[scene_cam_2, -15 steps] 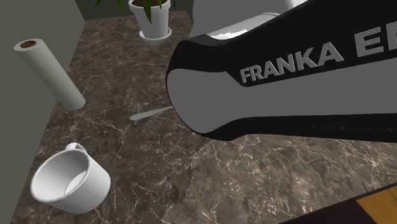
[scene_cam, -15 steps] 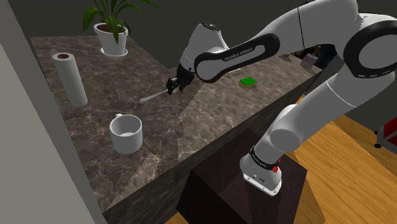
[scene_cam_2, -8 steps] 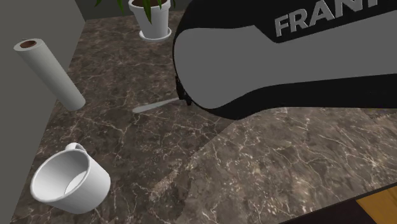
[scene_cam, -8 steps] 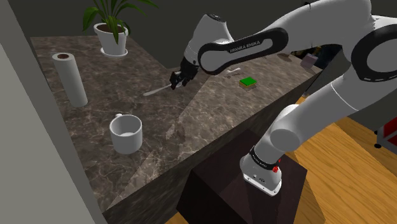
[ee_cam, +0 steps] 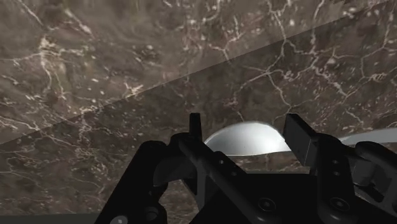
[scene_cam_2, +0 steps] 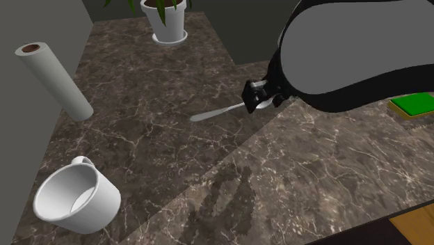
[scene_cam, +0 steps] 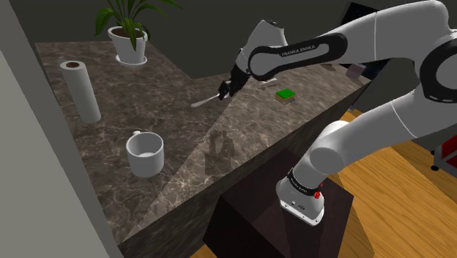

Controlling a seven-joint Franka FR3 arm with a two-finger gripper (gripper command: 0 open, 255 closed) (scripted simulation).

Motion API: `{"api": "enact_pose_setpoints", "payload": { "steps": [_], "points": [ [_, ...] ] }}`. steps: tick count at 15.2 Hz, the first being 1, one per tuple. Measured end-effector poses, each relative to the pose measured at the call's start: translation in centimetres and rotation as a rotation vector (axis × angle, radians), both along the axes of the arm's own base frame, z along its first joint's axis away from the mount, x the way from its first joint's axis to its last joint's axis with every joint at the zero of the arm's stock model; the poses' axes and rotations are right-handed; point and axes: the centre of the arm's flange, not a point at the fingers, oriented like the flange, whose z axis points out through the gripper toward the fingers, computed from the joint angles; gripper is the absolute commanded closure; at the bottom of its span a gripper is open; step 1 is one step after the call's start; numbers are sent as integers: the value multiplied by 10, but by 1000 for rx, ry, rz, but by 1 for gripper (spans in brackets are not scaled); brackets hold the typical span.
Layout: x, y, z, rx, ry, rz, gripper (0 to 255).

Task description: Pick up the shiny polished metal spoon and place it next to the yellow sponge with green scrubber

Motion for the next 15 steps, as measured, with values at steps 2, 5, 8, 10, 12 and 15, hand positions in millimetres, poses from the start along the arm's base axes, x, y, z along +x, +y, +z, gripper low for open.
{"api": "enact_pose_setpoints", "payload": {
  "steps": [2, 5, 8, 10, 12, 15],
  "points": [
    [-8, -25, -1, 0, 0, 0, 255],
    [-19, -64, 1, 0, 0, 0, 255],
    [-32, -100, 2, 0, 0, 0, 255],
    [-39, -127, 0, 1, 0, -1, 255],
    [-50, -153, -1, 1, 0, 0, 255],
    [-61, -190, 0, 1, 0, 0, 255]
  ]
}}
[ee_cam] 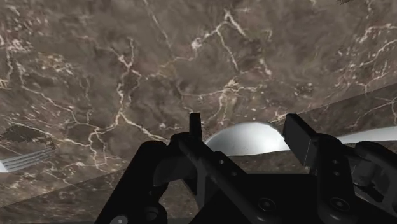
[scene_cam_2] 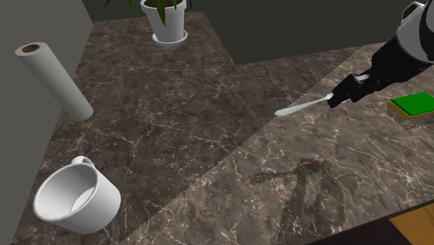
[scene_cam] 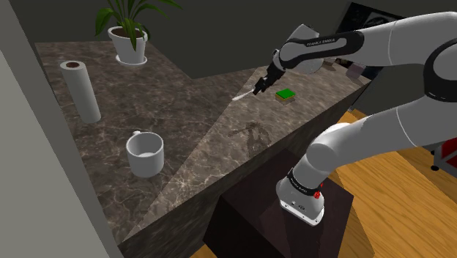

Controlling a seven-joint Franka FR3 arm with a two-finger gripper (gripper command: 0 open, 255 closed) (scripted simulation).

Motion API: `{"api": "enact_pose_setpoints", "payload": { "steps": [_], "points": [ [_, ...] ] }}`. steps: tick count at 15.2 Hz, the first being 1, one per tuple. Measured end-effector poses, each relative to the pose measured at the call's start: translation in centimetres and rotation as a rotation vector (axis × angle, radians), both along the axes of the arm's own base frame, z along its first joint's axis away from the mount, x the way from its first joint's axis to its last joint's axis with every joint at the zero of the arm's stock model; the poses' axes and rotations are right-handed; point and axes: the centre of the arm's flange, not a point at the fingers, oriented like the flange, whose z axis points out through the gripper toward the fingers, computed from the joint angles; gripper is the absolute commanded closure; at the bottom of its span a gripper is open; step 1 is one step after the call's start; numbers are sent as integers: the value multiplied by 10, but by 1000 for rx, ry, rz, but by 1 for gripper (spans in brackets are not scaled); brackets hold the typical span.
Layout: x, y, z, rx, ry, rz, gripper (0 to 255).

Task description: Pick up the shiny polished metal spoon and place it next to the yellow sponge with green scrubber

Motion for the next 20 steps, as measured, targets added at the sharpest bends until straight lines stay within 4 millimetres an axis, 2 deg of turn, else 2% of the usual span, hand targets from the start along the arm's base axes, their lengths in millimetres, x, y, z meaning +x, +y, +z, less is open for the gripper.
{"api": "enact_pose_setpoints", "payload": {
  "steps": [2, 13, 20],
  "points": [
    [-8, -20, 0, 0, 0, 1, 255],
    [-55, -160, 3, 2, 0, 0, 255],
    [-83, -249, -1, 1, 1, -1, 255]
  ]
}}
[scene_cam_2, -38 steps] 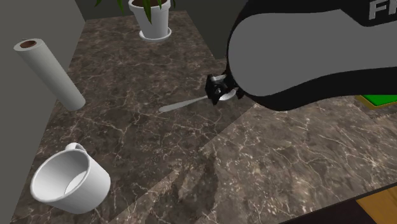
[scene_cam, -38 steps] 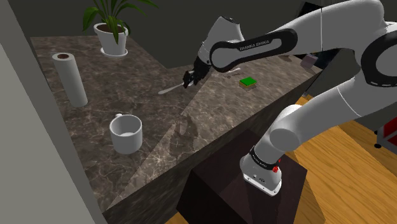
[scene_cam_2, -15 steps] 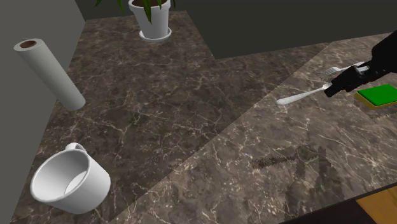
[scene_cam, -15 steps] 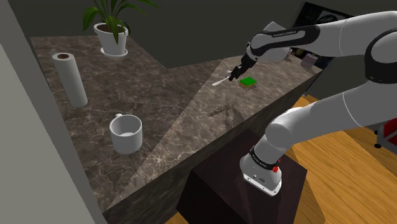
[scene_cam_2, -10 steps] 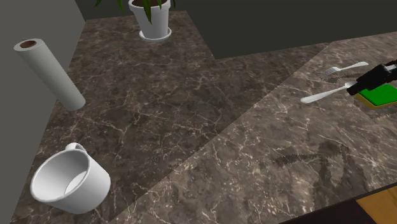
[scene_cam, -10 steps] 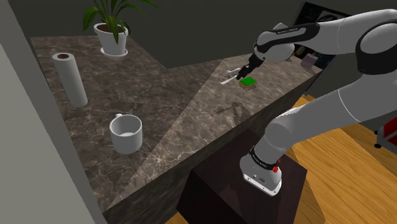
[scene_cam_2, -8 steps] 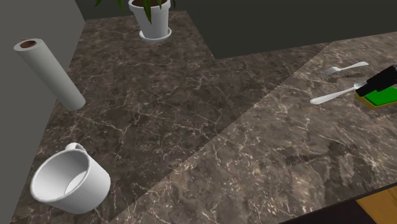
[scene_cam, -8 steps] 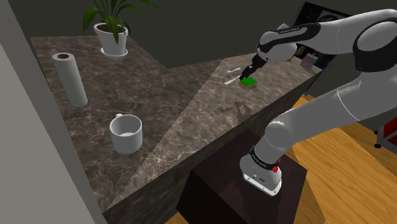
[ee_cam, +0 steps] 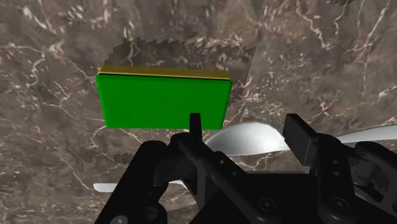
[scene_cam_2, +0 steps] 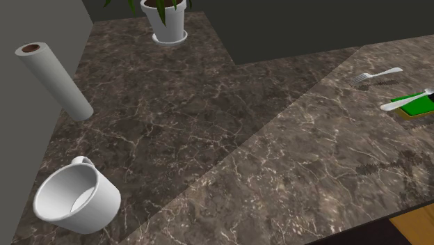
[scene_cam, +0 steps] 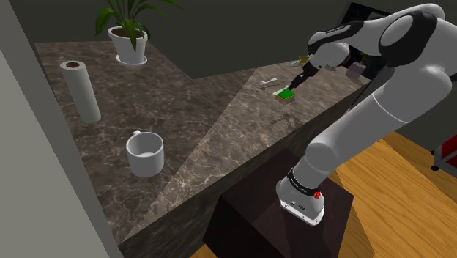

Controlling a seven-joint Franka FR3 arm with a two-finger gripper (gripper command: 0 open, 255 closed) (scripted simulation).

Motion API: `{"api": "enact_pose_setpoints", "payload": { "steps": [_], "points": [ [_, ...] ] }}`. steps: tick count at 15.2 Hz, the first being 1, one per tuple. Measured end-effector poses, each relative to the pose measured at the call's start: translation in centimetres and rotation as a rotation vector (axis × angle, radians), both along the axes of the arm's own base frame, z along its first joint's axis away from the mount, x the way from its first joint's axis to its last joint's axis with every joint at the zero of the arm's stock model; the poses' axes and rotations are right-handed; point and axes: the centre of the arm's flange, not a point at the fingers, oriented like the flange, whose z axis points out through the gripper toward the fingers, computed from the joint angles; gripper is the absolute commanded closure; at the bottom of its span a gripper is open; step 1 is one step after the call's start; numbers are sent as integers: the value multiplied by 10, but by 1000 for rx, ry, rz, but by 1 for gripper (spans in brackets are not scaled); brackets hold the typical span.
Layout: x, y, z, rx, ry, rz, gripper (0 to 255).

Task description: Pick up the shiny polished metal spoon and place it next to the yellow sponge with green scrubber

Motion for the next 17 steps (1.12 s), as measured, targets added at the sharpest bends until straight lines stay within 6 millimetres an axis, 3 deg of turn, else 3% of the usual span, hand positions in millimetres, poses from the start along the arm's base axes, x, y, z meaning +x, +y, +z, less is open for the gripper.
{"api": "enact_pose_setpoints", "payload": {
  "steps": [12, 17],
  "points": [
    [-50, -154, 4, -4, 1, 0, 255],
    [-54, -166, -19, -2, -1, 3, 255]
  ]
}}
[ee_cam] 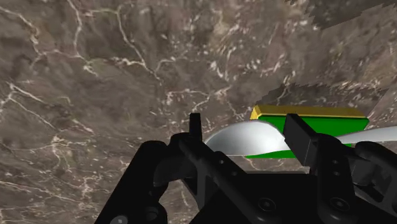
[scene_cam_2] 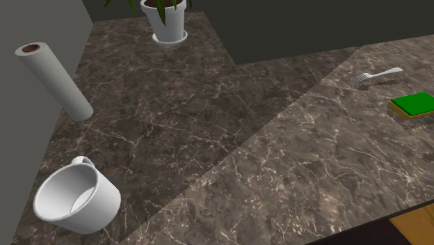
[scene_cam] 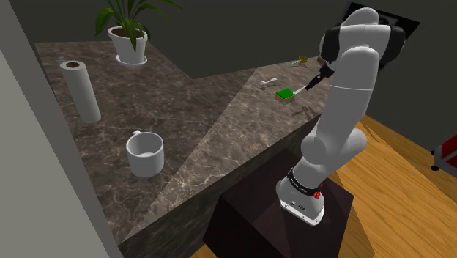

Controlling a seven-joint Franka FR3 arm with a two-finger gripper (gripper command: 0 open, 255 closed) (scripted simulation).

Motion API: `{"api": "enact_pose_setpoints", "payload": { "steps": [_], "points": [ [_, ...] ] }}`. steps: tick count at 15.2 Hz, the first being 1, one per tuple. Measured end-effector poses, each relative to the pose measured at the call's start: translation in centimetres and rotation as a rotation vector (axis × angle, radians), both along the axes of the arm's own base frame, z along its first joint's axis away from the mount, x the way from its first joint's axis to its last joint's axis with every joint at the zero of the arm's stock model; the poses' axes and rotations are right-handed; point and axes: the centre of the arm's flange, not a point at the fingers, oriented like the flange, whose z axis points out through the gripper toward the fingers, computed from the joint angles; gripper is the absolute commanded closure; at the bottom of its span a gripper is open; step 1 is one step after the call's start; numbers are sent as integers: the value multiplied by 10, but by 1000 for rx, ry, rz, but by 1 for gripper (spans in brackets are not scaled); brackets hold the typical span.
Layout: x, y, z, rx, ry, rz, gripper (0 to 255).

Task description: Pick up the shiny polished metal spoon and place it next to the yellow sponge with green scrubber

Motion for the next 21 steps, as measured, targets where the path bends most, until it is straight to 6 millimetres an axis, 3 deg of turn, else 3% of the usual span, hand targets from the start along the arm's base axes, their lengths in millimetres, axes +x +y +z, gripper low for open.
{"api": "enact_pose_setpoints", "payload": {
  "steps": [11, 17, 18, 21],
  "points": [
    [-1, -2, -57, 0, 0, 0, 255],
    [0, -1, -62, 0, 0, 0, 255],
    [0, -1, -62, 0, 0, 0, 0],
    [0, -1, -62, 0, 0, 0, 0]
  ]
}}
